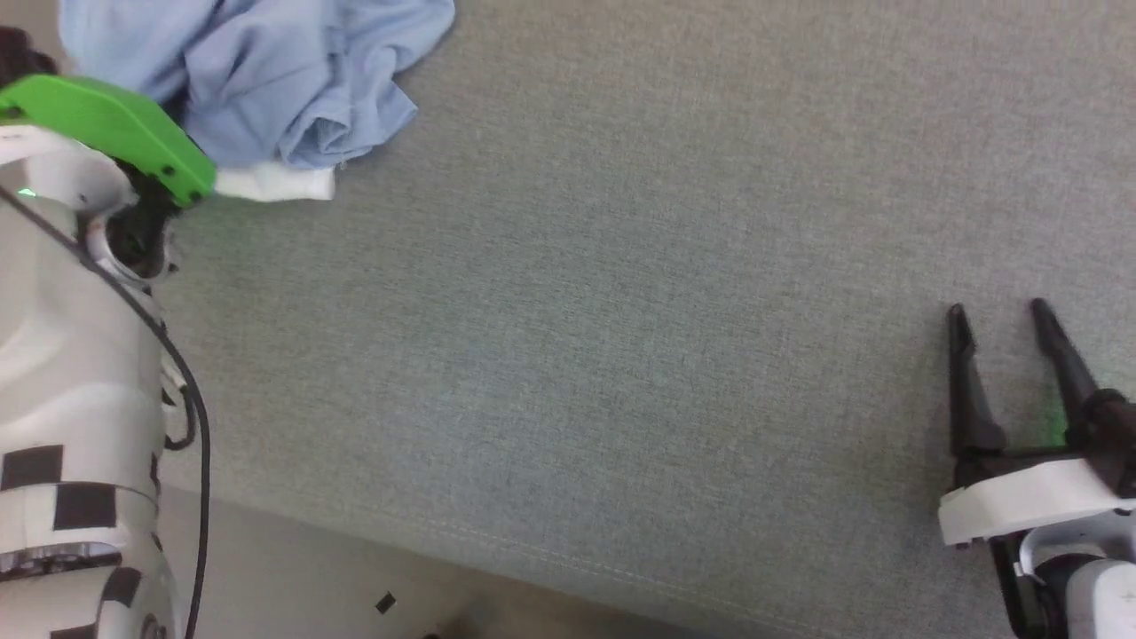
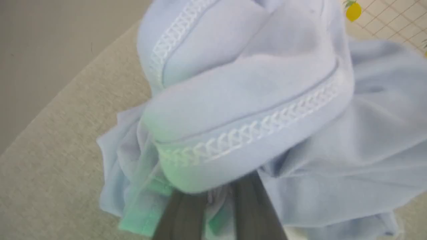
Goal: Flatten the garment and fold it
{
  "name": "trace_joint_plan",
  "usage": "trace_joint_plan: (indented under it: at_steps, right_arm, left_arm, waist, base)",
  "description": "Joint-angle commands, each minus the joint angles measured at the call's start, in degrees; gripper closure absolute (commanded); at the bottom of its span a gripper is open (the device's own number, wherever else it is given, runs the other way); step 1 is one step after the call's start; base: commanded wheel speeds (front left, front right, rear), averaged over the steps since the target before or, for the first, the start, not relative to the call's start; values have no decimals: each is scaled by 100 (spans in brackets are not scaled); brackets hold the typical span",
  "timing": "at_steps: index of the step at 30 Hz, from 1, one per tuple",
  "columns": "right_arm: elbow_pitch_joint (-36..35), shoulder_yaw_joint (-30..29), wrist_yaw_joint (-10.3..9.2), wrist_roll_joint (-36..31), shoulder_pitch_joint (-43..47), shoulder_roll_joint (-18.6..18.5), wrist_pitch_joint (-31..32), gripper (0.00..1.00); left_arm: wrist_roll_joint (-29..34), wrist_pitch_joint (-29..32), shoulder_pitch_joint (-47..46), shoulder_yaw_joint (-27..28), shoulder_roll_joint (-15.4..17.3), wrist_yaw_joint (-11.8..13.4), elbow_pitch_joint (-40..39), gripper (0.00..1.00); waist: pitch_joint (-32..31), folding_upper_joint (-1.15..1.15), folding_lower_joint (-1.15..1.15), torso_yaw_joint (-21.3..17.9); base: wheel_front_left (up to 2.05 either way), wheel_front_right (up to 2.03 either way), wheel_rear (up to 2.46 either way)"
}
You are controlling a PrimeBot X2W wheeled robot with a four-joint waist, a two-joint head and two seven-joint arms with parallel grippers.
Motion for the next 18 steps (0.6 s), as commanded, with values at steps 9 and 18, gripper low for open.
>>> trace_joint_plan:
  at_steps: [9, 18]
  right_arm:
    - [779, 290, -9, 384, 0, -1, -352, 0]
    - [1472, 519, -9, 734, 3, -1, -708, 0]
  left_arm:
    - [422, -971, -757, -175, 508, -58, -773, 100]
    - [564, -857, -1237, -573, 538, -203, -1298, 100]
  waist:
    - [-1197, 0, 0, -64]
    - [-1984, 0, 0, -436]
  base:
    - [0, 0, 0]
    - [0, 0, 0]
